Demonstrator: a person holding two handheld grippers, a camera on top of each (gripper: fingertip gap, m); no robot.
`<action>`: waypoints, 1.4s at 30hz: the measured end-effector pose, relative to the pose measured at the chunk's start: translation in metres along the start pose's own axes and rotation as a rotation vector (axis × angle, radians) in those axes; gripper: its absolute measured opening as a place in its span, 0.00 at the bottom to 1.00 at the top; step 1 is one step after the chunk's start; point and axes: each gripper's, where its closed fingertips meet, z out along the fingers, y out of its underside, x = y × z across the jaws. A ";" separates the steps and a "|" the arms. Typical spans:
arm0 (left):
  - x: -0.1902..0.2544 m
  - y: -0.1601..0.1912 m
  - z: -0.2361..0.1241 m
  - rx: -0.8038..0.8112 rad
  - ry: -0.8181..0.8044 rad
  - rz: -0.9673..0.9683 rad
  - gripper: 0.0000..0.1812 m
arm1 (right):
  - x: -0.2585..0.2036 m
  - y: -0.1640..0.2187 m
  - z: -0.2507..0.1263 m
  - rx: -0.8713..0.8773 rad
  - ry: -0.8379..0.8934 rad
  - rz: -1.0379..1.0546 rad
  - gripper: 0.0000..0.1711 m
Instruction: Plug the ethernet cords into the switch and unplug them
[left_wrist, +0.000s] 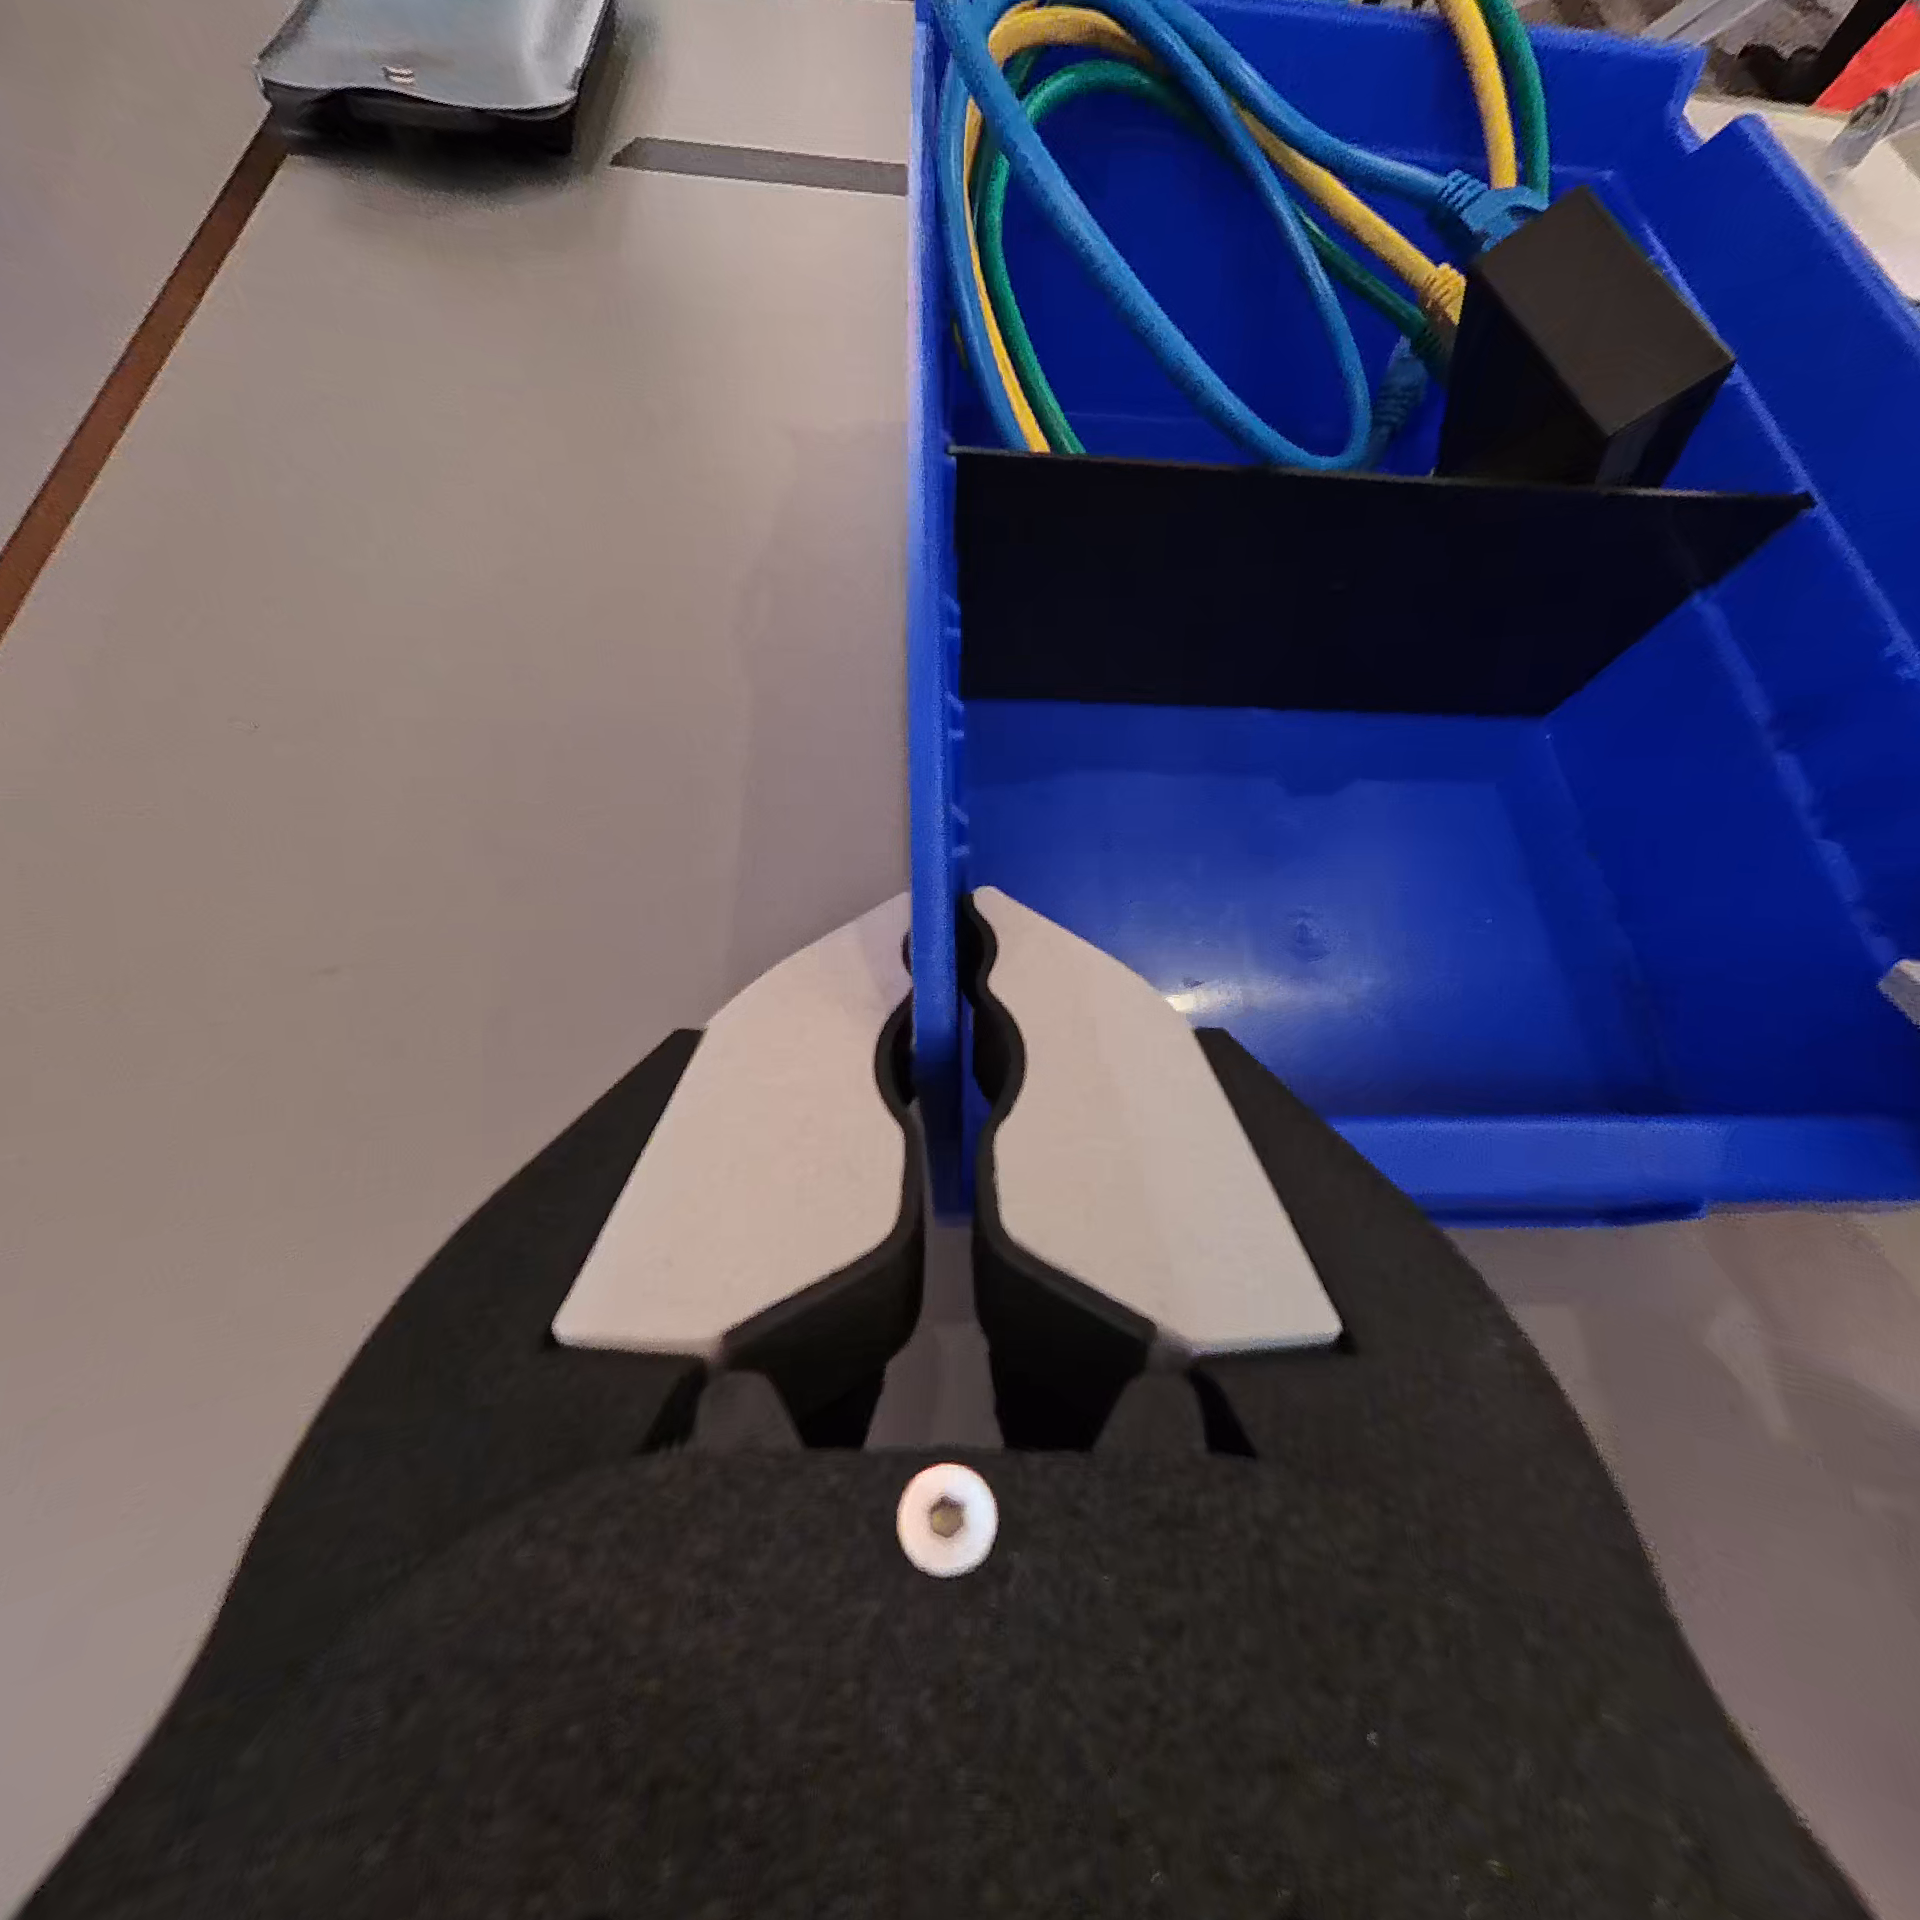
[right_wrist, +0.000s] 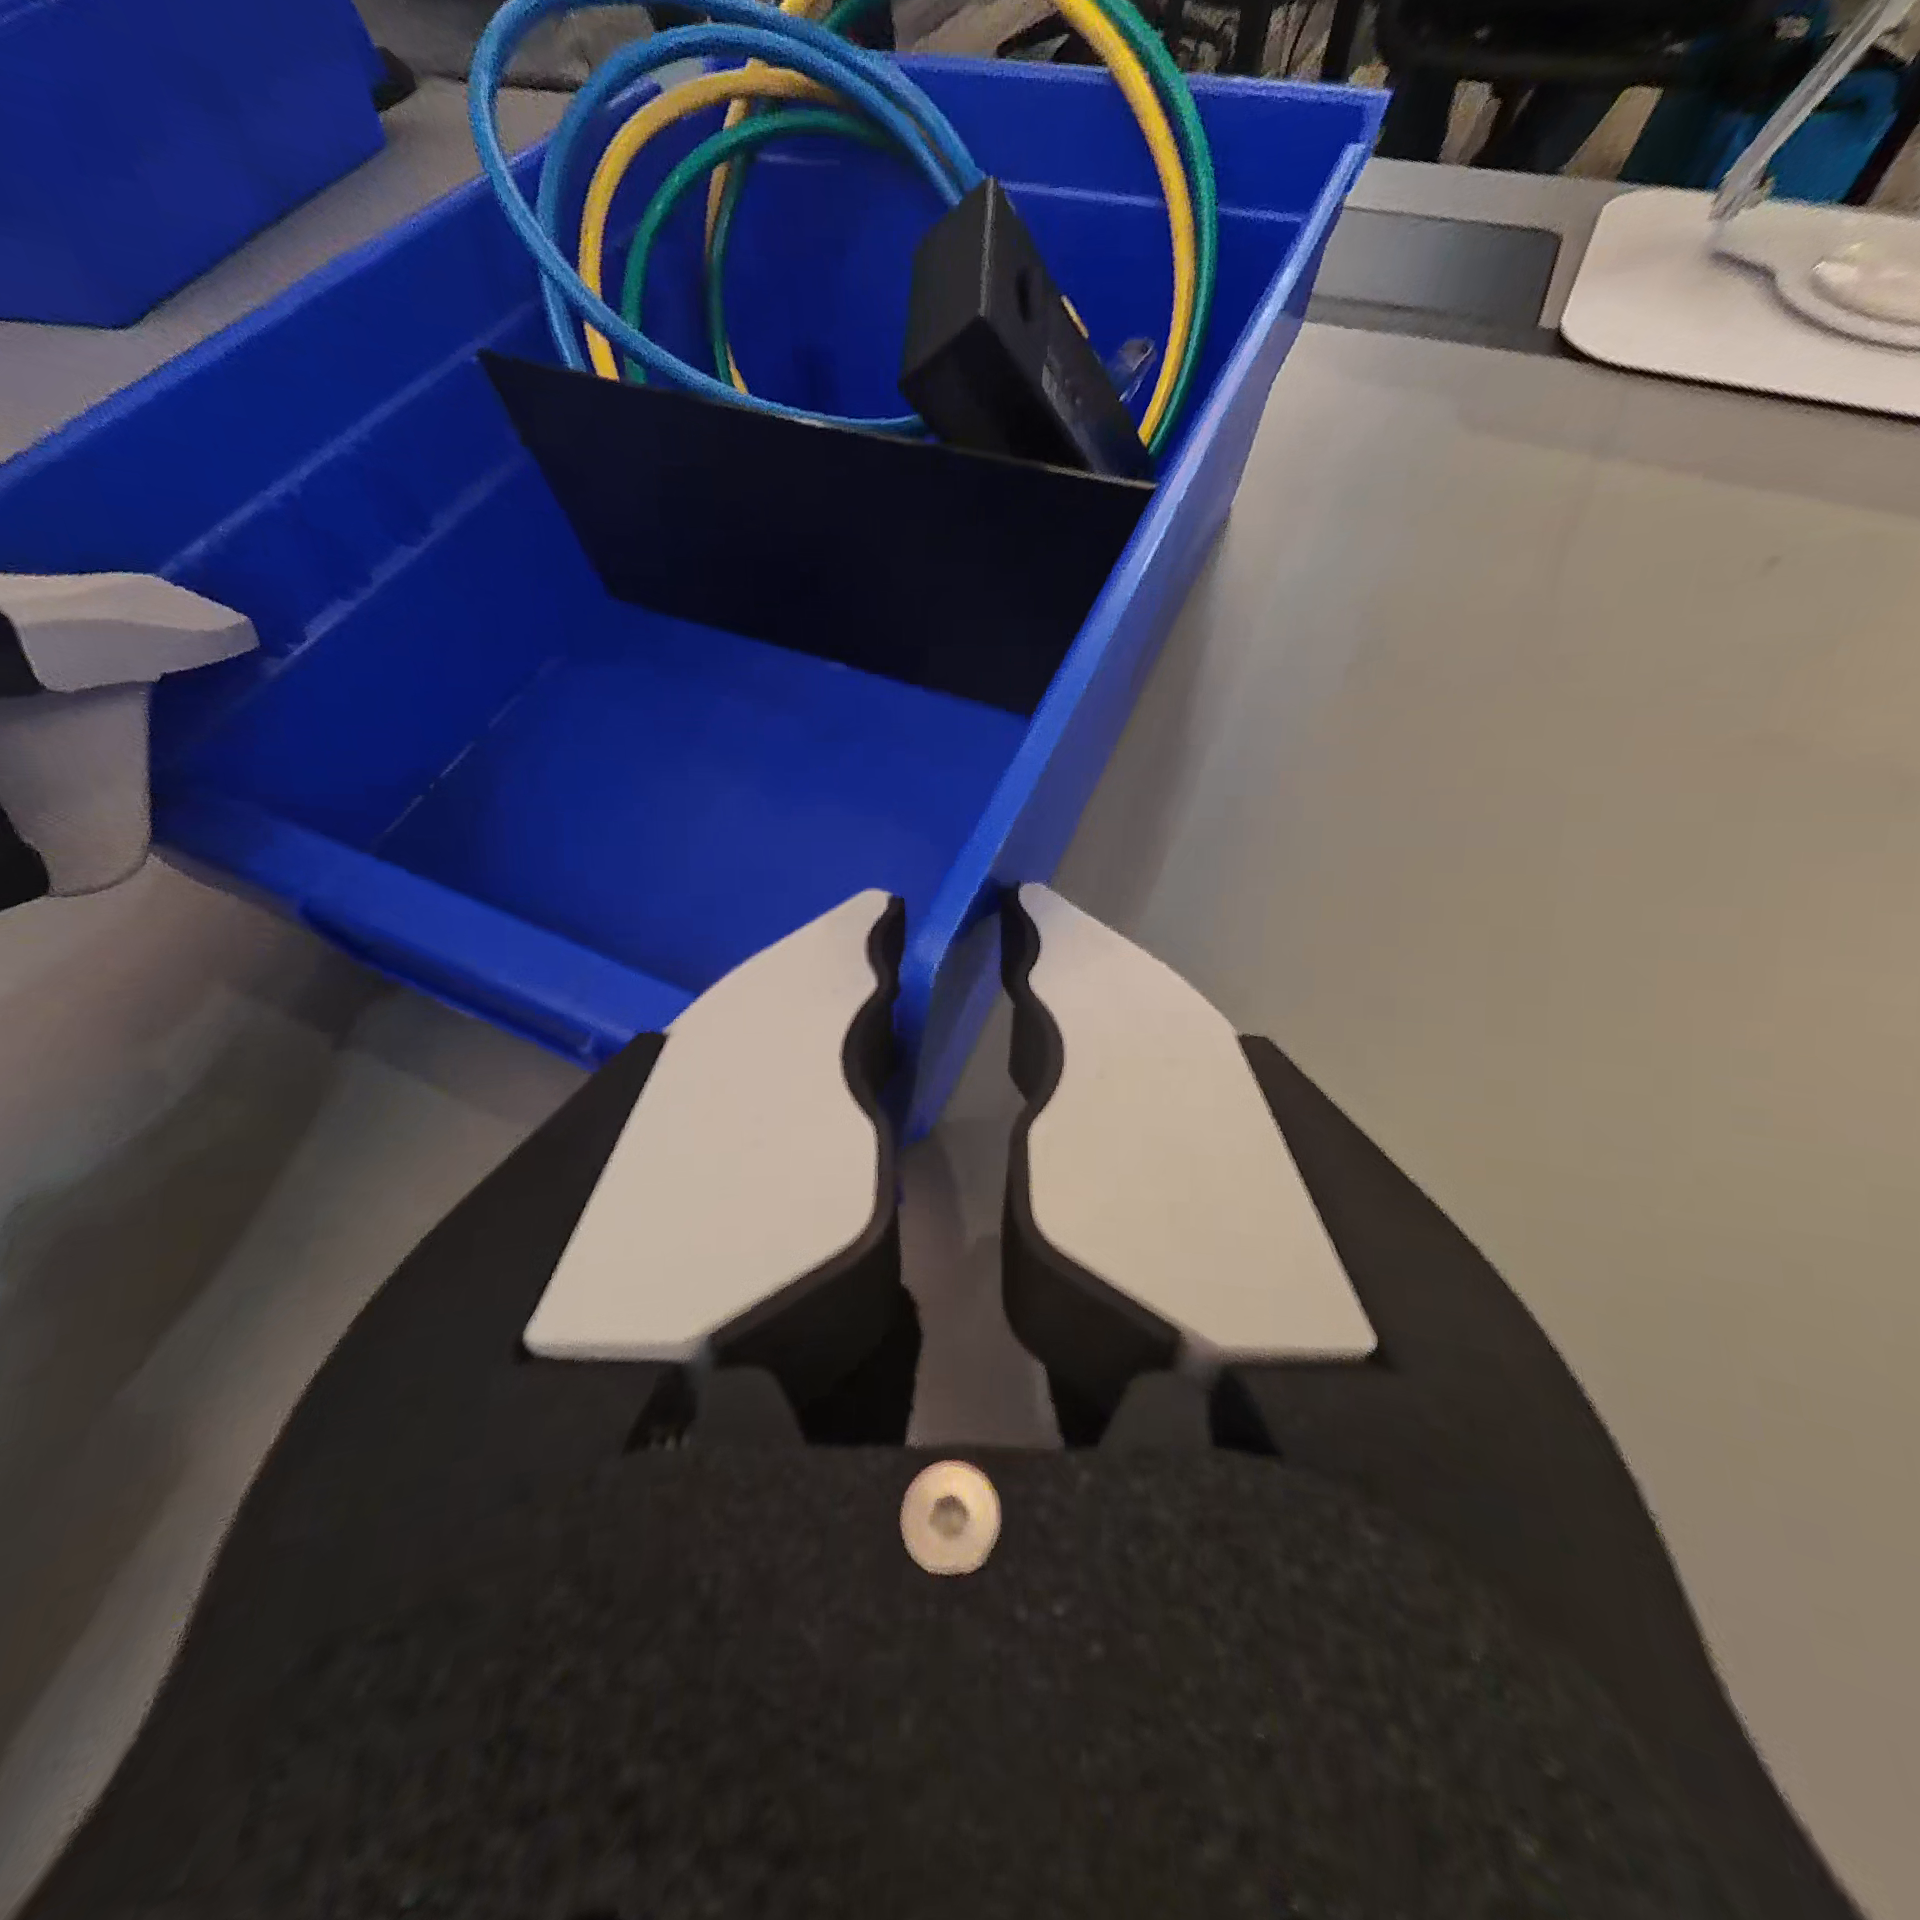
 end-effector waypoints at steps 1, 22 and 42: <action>0.000 0.000 0.000 0.002 0.001 -0.006 0.01 | 0.000 0.000 0.000 -0.008 -0.012 -0.017 0.11; 0.108 -0.027 -0.087 0.361 0.317 -0.069 0.20 | 0.295 0.034 -0.186 0.256 -0.087 -0.175 0.29; 0.151 0.010 -0.056 0.156 0.324 0.064 0.28 | 0.289 0.046 -0.166 0.161 -0.235 0.083 0.16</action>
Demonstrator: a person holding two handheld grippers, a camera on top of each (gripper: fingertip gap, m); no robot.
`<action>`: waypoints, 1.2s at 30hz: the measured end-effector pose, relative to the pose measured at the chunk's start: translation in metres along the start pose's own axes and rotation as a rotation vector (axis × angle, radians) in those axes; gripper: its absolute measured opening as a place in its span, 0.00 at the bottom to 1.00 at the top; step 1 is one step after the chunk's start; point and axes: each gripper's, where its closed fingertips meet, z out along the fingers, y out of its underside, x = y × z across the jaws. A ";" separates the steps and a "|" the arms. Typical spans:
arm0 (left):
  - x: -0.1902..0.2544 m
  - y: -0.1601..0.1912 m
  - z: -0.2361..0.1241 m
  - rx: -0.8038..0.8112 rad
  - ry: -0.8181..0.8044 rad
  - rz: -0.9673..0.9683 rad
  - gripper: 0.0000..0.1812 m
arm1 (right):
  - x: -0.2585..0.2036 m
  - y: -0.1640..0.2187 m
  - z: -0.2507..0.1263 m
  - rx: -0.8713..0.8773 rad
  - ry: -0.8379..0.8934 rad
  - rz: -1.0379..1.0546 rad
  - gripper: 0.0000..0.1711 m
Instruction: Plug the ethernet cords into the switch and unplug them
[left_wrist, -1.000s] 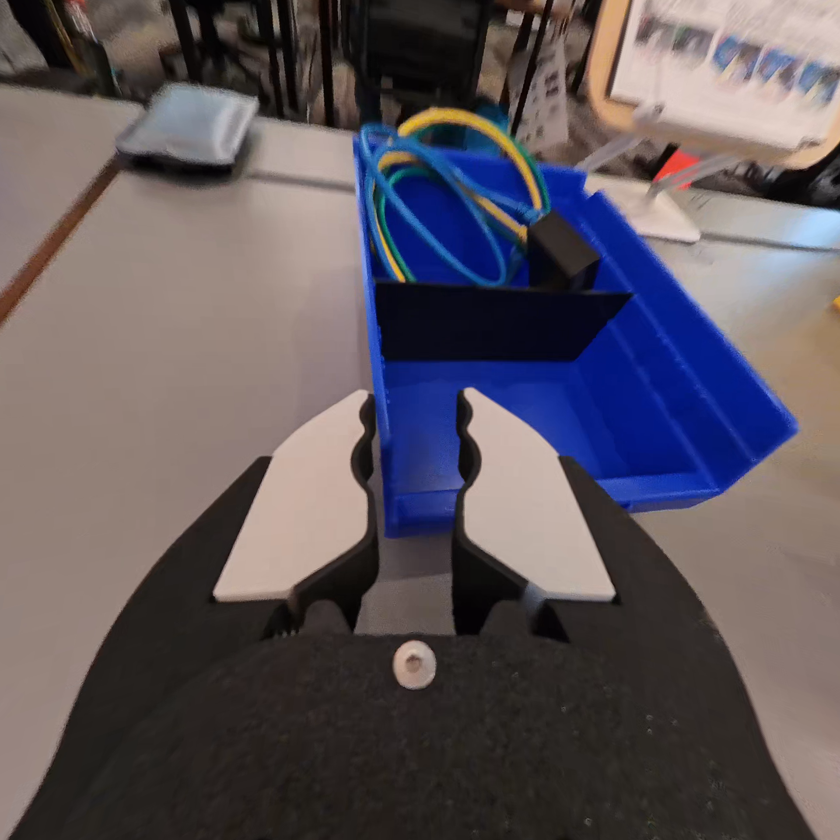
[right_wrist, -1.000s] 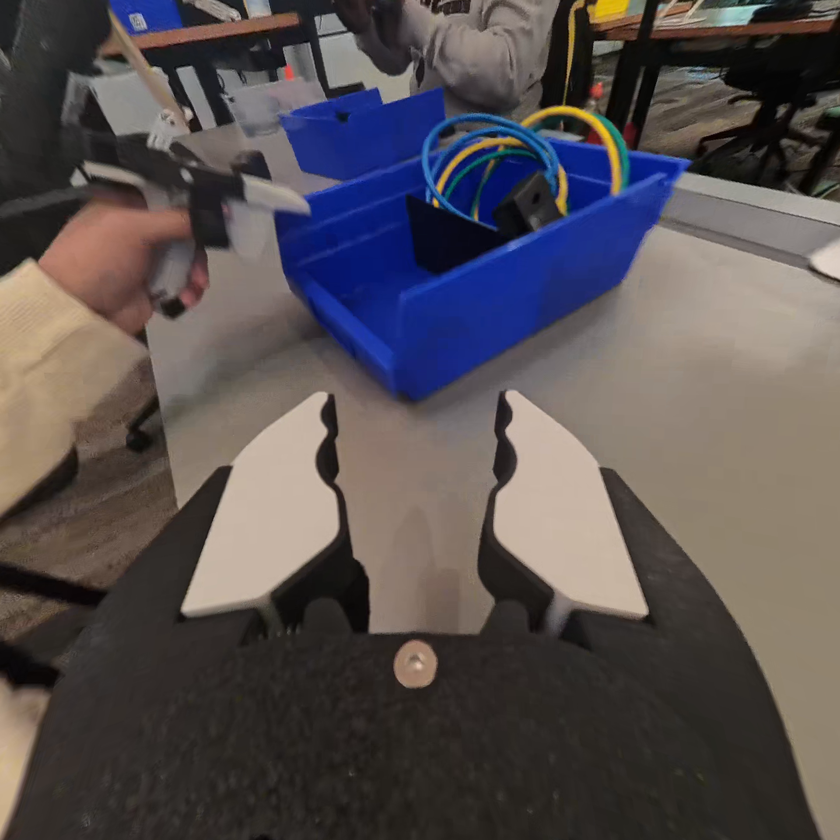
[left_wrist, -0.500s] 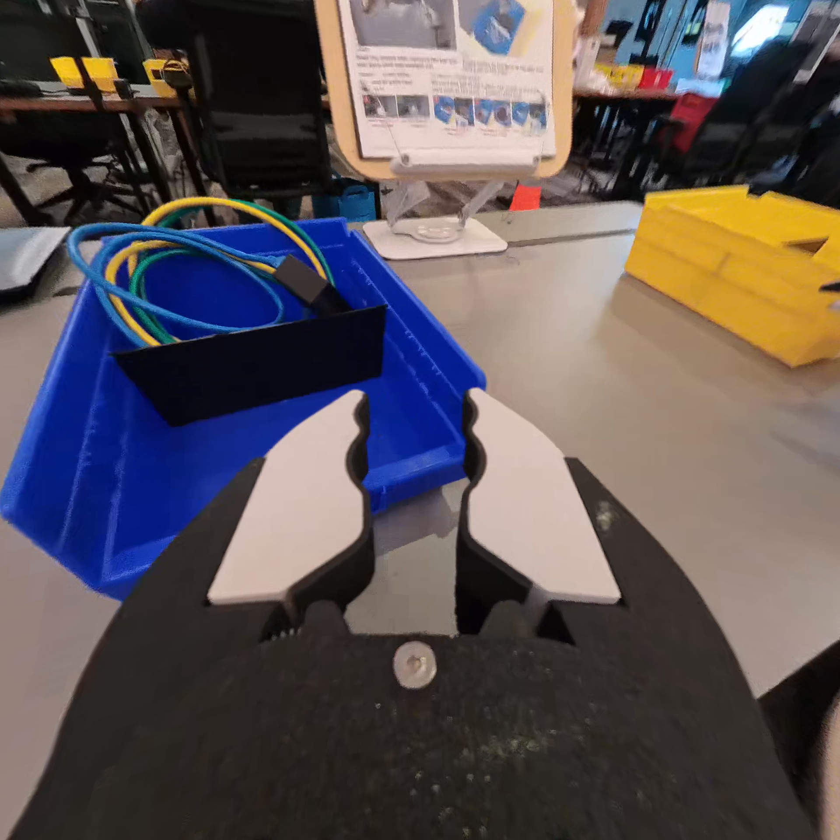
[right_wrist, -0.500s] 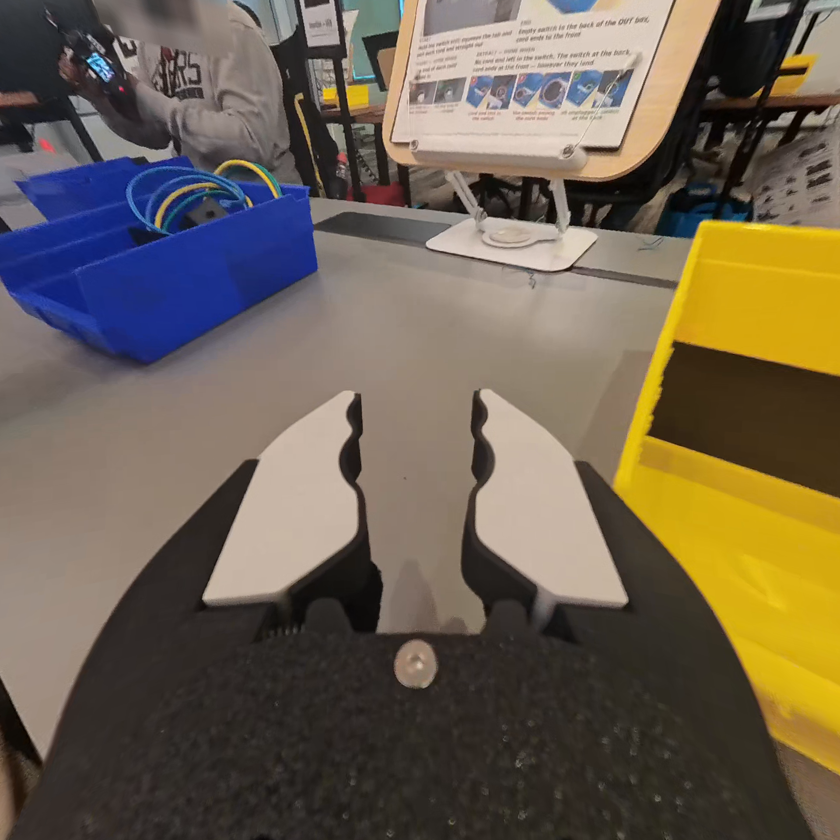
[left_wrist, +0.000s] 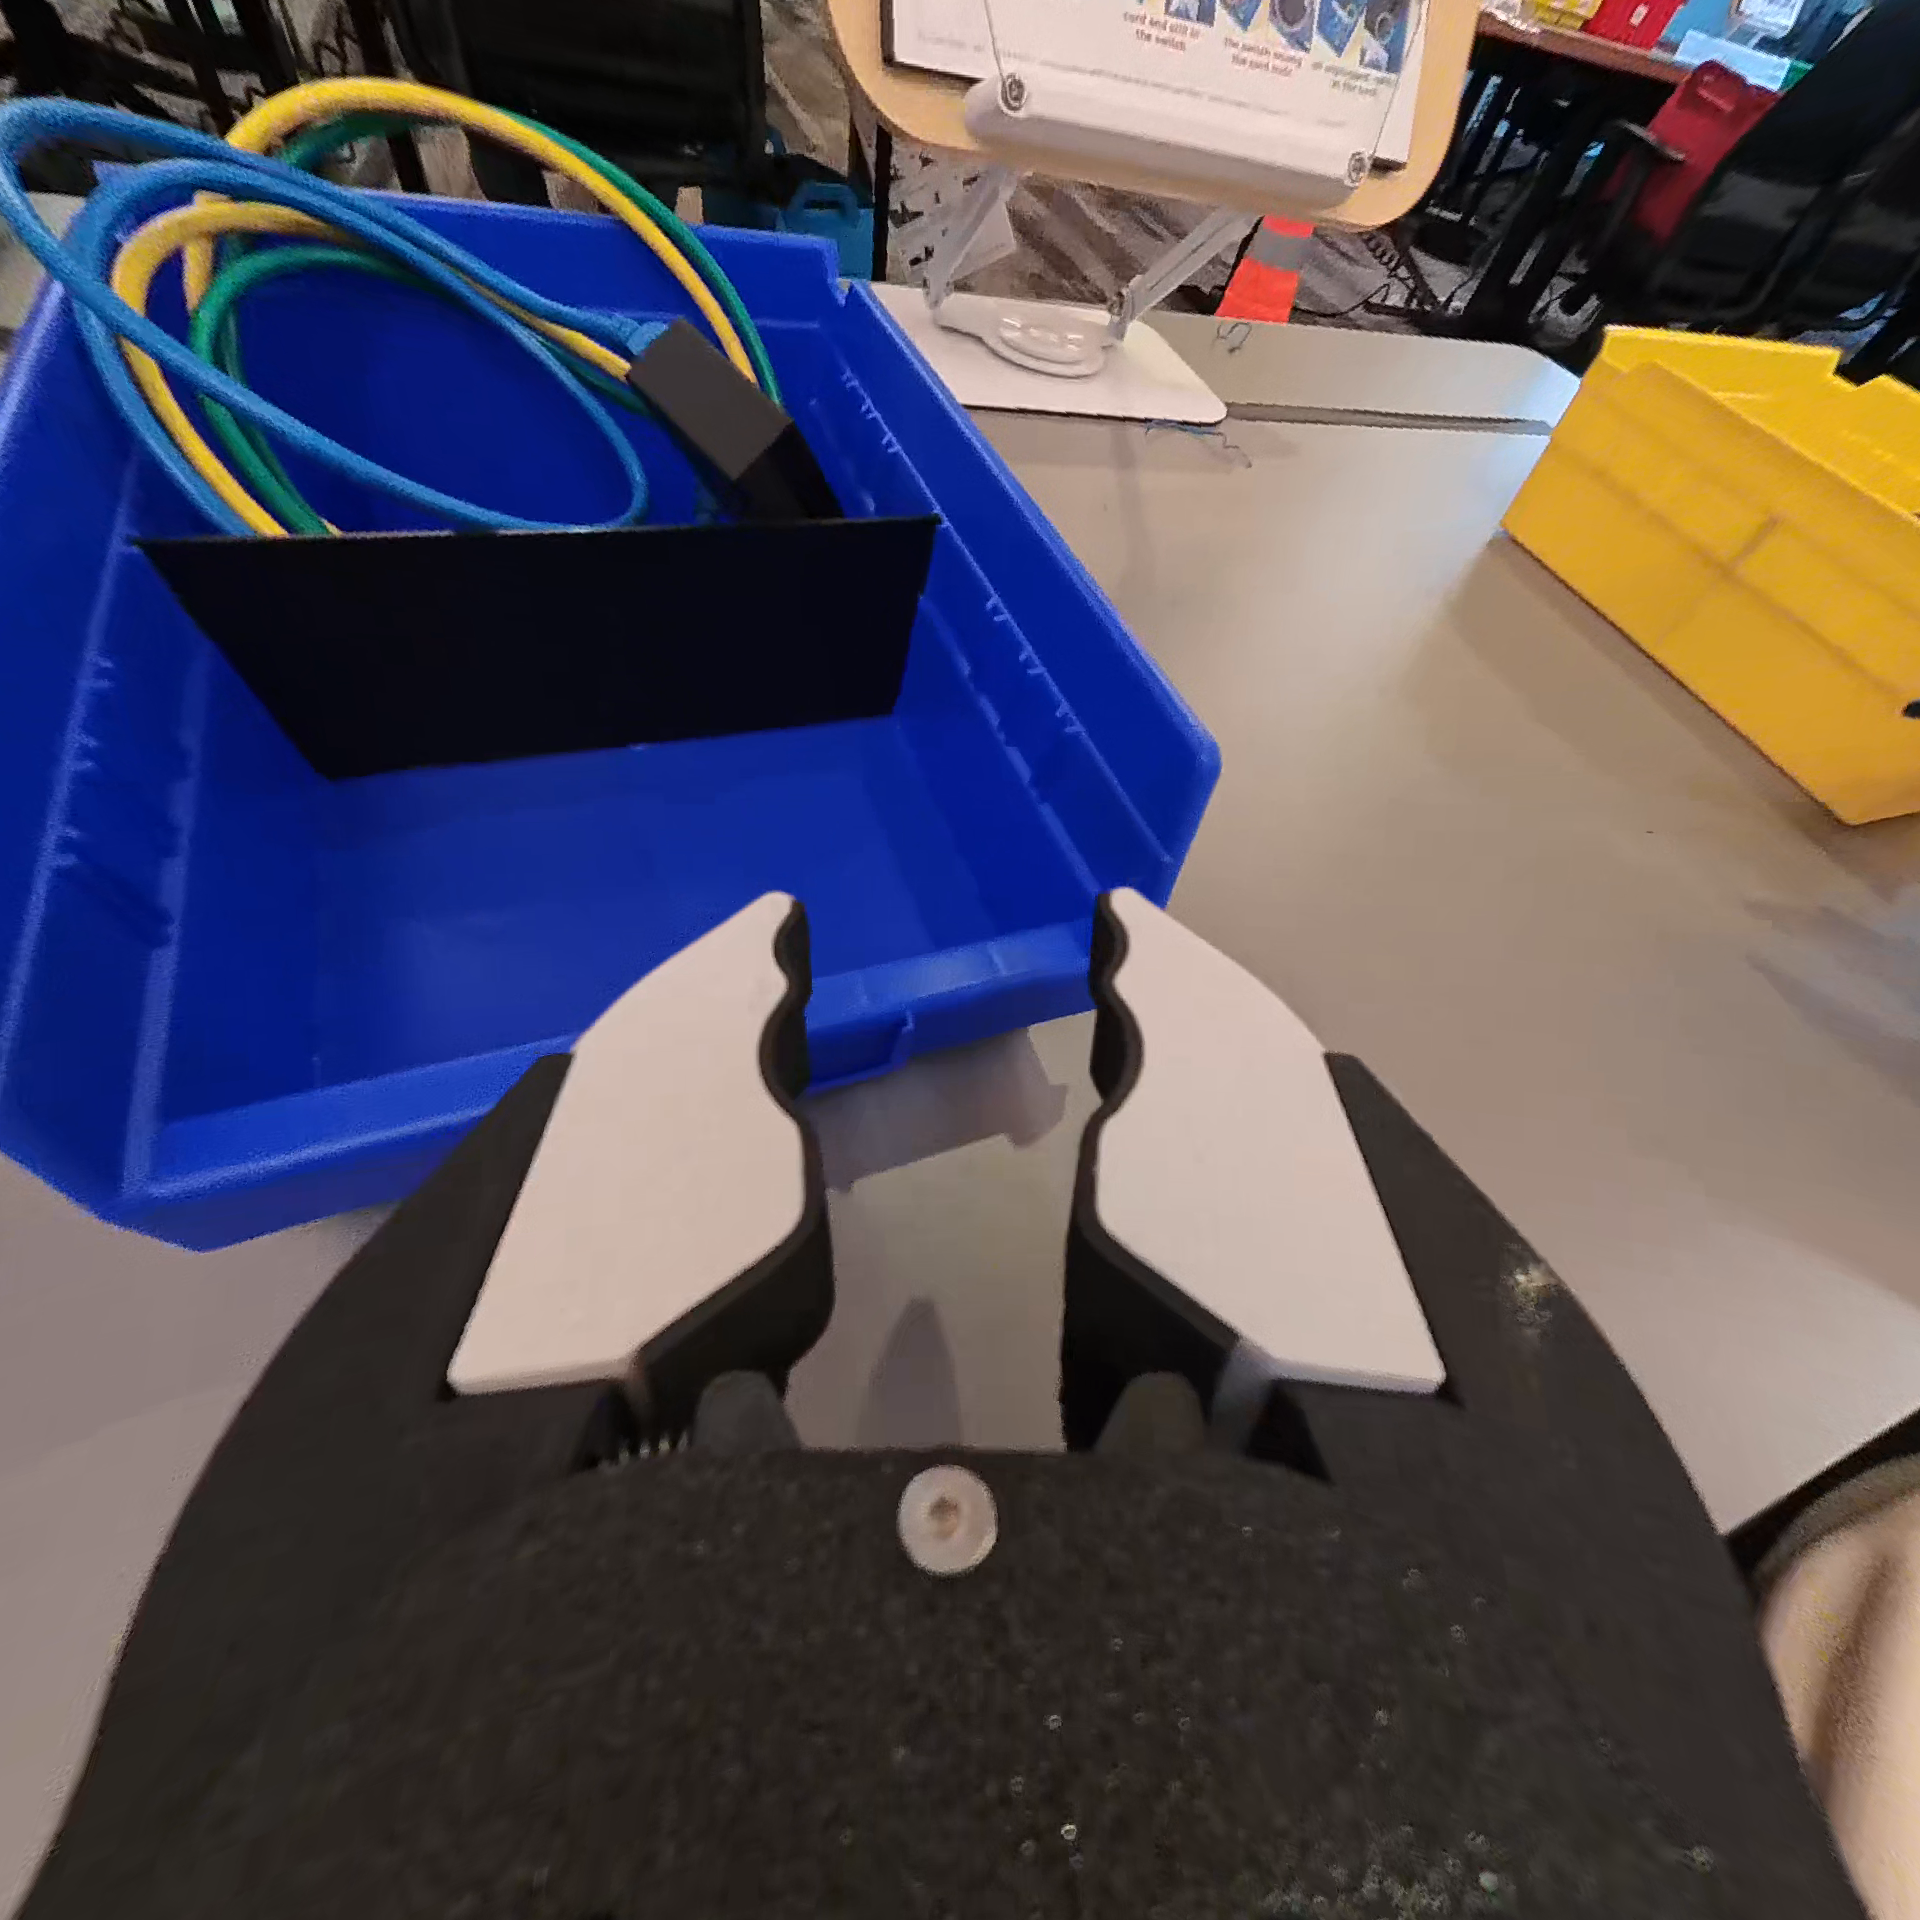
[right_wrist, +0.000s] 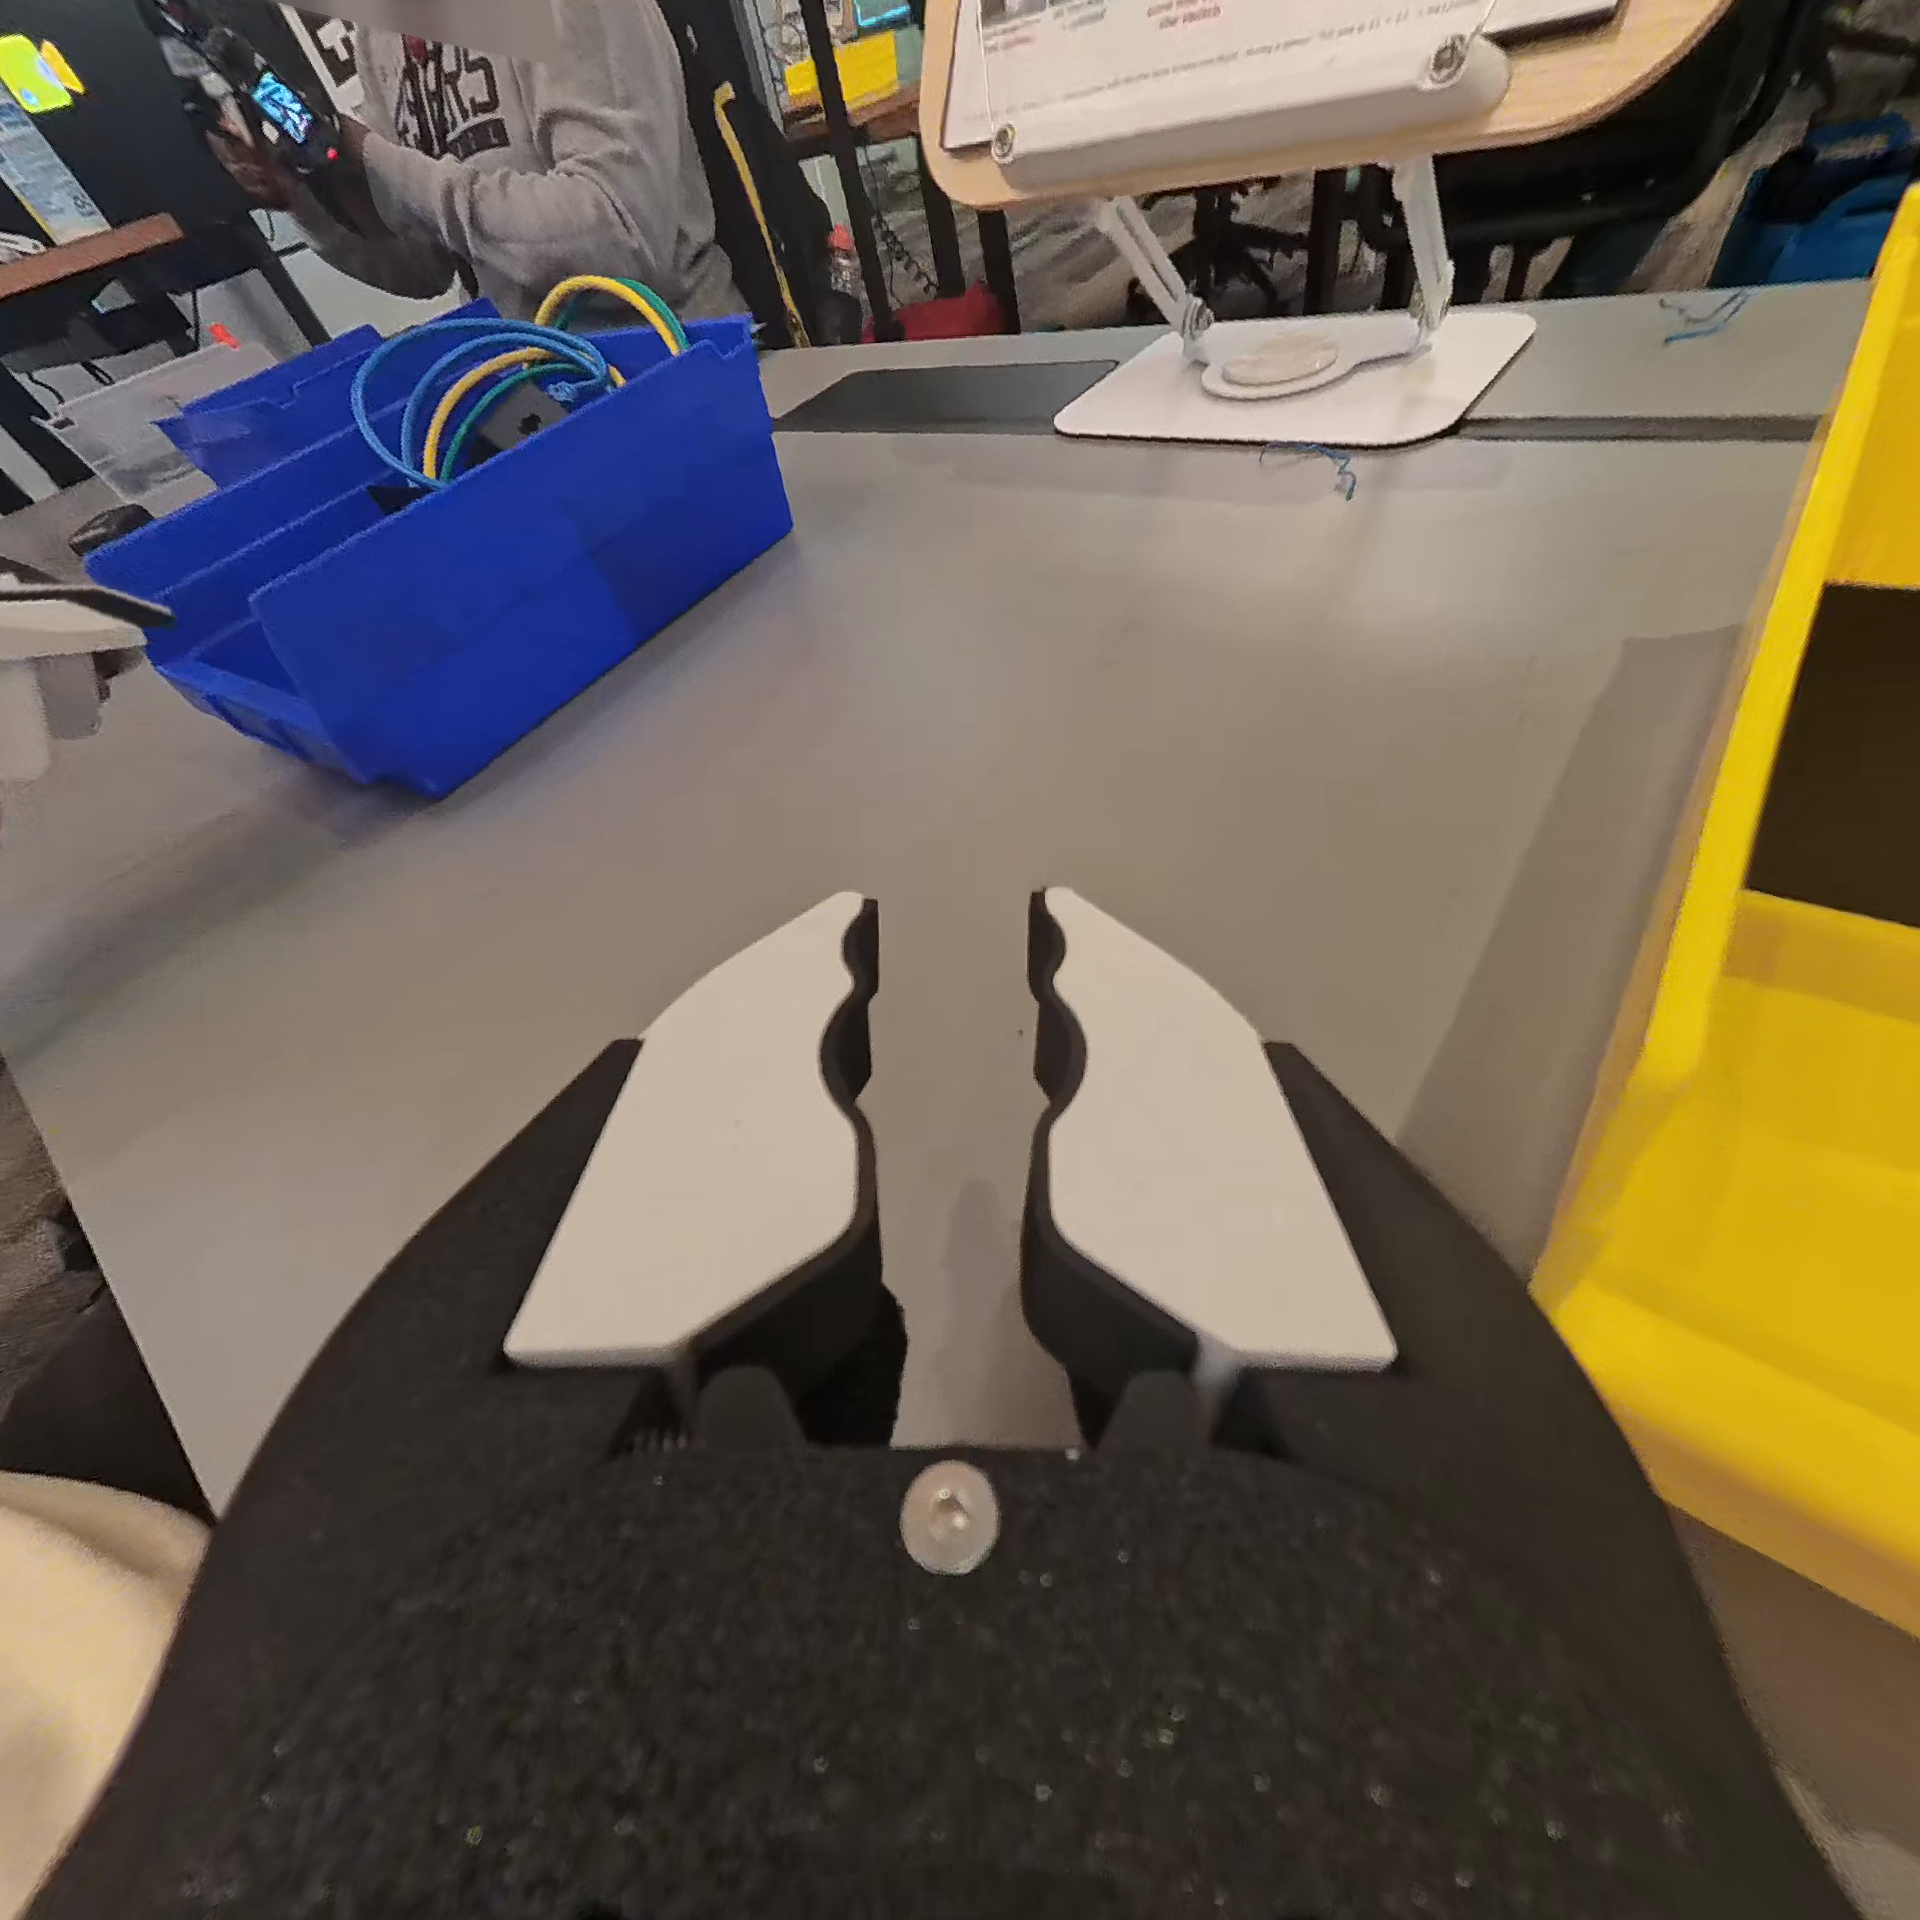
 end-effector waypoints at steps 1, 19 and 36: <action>0.000 0.001 0.001 -0.006 0.006 -0.013 0.28 | 0.001 0.001 0.001 -0.007 -0.001 0.015 0.16; -0.061 -0.100 0.129 -0.430 -0.057 -0.440 0.30 | 0.005 0.006 0.000 -0.022 0.019 0.021 0.14; -0.060 -0.091 0.174 -0.513 0.045 -0.379 0.16 | -0.003 0.015 0.005 -0.064 -0.069 0.107 0.15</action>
